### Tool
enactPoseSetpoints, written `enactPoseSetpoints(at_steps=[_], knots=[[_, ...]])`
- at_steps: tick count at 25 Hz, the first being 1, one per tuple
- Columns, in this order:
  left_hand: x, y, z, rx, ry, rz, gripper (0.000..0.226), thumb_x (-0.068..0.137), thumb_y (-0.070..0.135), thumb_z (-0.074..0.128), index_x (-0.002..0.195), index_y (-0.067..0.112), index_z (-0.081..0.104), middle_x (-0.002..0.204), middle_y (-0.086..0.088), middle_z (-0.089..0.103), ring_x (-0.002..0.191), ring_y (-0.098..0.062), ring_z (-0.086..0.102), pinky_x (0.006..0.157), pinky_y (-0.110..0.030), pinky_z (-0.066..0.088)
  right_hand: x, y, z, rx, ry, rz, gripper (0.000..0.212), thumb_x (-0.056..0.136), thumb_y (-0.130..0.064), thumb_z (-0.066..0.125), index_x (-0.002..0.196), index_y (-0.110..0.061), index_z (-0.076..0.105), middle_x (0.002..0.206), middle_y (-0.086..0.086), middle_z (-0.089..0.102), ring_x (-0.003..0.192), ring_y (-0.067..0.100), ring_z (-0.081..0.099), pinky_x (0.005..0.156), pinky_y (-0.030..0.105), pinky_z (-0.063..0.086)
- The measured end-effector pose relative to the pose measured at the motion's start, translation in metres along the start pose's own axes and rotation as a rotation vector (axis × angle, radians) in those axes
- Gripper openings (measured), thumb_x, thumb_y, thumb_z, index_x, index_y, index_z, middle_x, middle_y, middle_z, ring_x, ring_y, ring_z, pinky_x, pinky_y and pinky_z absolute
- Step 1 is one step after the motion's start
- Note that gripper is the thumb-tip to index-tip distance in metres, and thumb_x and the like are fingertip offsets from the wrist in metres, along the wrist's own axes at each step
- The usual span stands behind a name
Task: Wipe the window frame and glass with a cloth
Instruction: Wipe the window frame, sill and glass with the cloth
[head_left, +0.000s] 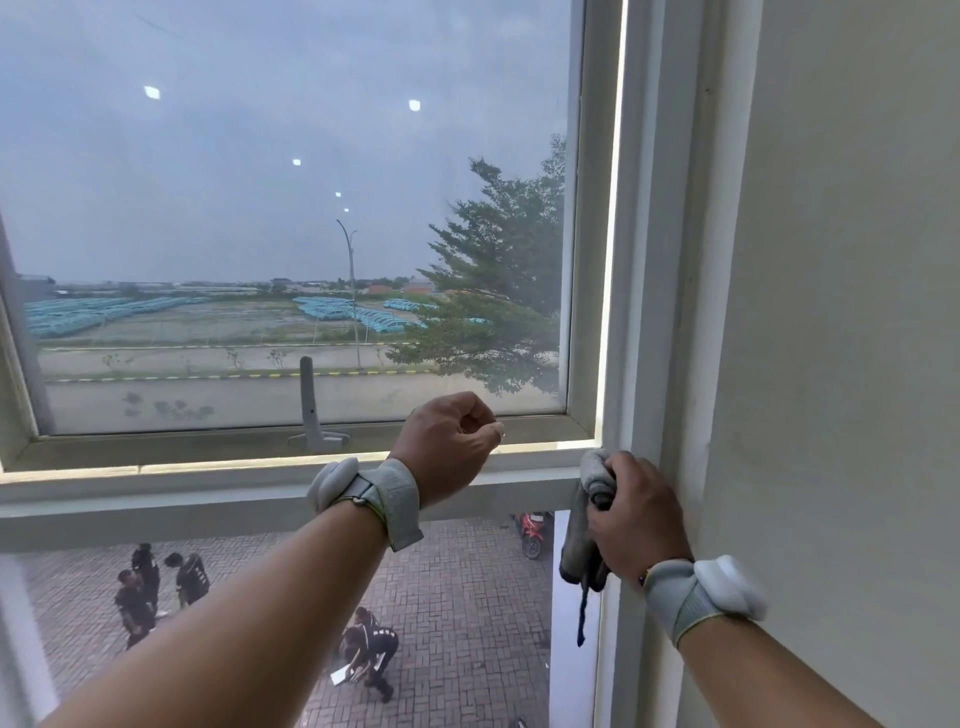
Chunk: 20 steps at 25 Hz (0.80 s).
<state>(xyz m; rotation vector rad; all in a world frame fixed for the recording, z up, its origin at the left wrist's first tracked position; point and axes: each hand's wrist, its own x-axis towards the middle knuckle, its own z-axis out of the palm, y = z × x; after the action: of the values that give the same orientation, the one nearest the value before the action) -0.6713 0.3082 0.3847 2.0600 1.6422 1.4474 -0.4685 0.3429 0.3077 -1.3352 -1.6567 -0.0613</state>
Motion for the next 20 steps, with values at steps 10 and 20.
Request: enactPoseSetpoints(at_steps=[10,20], knots=[[-0.014,-0.031,-0.049,0.052,-0.001,-0.015,0.013,0.088,0.024,0.064,0.083,0.013,0.068,0.07,0.002,0.064,0.063,-0.011,0.055,0.062,-0.022,0.047,-0.02,-0.068,0.039,0.035,-0.044,-0.075,0.019,0.075,-0.008,0.063,0.093,-0.011,0.056,0.088,0.007,0.055,0.07,0.021,0.042,0.065,0.026,0.034],[-0.03,-0.084,-0.141,0.086,-0.031,-0.001,0.012,0.087,0.026,0.064,0.081,0.016,0.067,0.073,0.004,0.066,0.067,-0.012,0.058,0.067,-0.023,0.05,-0.051,-0.163,0.085,0.008,-0.088,-0.091,0.021,0.076,-0.012,0.064,0.096,-0.01,0.057,0.092,0.009,0.059,0.079,0.031,0.057,0.068,0.031,0.043]])
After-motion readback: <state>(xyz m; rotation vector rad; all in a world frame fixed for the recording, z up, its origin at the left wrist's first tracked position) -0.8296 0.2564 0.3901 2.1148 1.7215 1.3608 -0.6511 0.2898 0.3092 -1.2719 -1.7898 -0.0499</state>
